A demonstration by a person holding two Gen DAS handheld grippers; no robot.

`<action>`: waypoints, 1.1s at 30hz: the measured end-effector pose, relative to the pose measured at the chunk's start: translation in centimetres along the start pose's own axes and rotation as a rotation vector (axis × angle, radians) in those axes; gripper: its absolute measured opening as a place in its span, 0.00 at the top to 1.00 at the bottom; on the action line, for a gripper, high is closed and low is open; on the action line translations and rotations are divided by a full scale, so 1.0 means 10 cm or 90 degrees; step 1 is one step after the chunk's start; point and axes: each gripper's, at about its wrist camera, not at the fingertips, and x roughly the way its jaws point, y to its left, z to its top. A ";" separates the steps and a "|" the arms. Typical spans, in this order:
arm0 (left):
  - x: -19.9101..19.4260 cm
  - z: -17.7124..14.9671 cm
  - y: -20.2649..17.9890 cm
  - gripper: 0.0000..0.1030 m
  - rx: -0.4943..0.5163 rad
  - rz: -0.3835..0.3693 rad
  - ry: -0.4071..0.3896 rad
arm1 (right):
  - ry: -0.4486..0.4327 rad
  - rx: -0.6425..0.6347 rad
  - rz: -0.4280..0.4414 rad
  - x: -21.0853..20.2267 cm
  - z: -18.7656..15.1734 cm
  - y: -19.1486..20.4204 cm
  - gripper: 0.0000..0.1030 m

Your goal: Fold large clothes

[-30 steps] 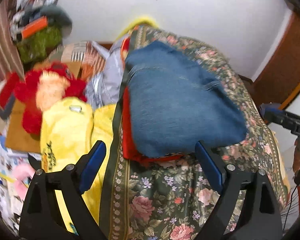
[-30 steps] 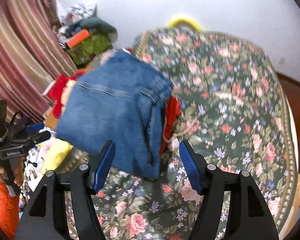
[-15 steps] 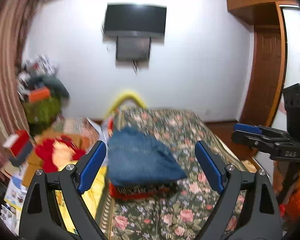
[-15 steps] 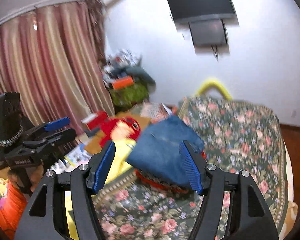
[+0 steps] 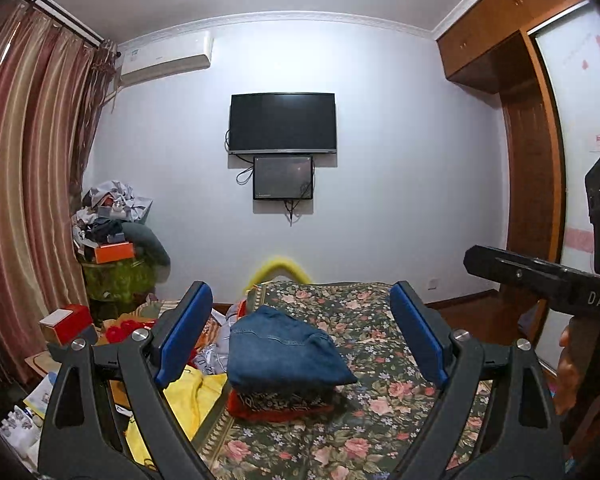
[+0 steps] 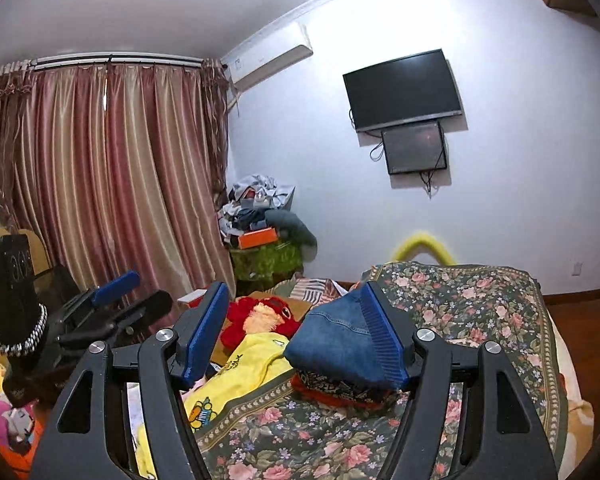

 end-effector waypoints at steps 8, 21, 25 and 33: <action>-0.12 -0.17 -0.02 0.01 -0.025 -0.008 0.013 | -0.029 -0.006 -0.063 -0.10 -0.12 0.05 0.16; -0.13 -0.28 -0.04 0.00 -0.042 0.006 0.027 | -0.011 -0.007 -0.093 -0.07 -0.15 0.03 0.00; -0.11 -0.31 -0.05 0.00 -0.044 0.006 0.034 | -0.005 -0.014 -0.091 -0.10 -0.22 0.06 0.00; -0.08 -0.32 -0.02 0.00 -0.055 0.002 0.037 | 0.003 -0.018 -0.093 -0.09 -0.23 0.07 0.00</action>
